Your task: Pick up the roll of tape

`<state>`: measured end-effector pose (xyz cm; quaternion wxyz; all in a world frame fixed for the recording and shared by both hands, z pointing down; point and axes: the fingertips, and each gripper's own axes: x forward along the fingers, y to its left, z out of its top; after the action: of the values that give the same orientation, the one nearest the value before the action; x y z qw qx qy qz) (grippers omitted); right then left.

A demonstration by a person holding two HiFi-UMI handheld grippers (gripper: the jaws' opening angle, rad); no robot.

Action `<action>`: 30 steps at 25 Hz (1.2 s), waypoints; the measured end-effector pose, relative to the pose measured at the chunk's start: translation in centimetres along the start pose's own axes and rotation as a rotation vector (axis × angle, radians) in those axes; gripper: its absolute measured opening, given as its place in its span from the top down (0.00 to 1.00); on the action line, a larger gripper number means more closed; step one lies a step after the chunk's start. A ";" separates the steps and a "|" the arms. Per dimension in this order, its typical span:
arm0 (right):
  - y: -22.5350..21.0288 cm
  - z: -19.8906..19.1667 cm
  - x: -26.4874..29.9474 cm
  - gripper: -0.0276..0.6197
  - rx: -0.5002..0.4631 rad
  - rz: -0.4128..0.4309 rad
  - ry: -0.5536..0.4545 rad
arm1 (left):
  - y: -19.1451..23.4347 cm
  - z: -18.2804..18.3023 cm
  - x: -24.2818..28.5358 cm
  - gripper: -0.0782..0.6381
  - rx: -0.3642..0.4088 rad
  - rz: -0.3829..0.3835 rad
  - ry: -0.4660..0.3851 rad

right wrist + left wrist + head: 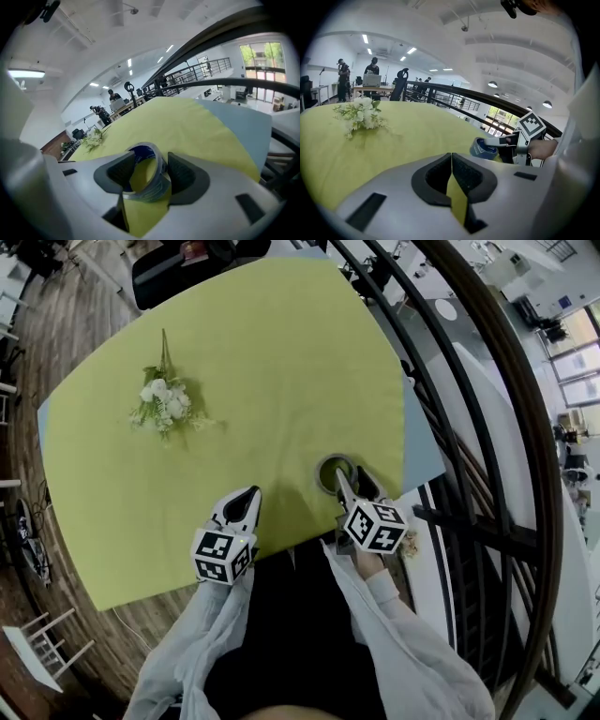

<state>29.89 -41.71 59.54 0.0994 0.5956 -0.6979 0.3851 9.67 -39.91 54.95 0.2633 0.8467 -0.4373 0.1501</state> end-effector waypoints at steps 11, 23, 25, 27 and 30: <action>-1.5 -1.3 2.4 0.75 -0.193 -0.112 0.155 | 1.0 -0.1 -0.5 0.87 -0.053 0.097 -0.007; -1.9 -1.7 2.4 0.78 -0.141 -0.085 0.157 | 0.4 0.2 -0.5 0.87 -0.053 0.098 -0.024; -2.0 -1.6 2.2 0.78 -0.110 -0.079 0.149 | 0.5 0.5 -0.6 0.87 -0.045 0.095 -0.028; -1.9 -1.1 1.8 0.78 -0.083 -0.076 0.131 | 0.5 0.8 -0.7 0.87 -0.036 0.091 -0.030; -1.2 0.0 1.2 0.78 -0.062 -0.063 0.101 | 0.7 1.2 -0.8 0.87 -0.027 0.083 -0.036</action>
<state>30.63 -42.64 60.75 0.1648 0.5936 -0.6847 0.3894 8.62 -40.44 53.77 0.2602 0.8267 -0.4788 0.1400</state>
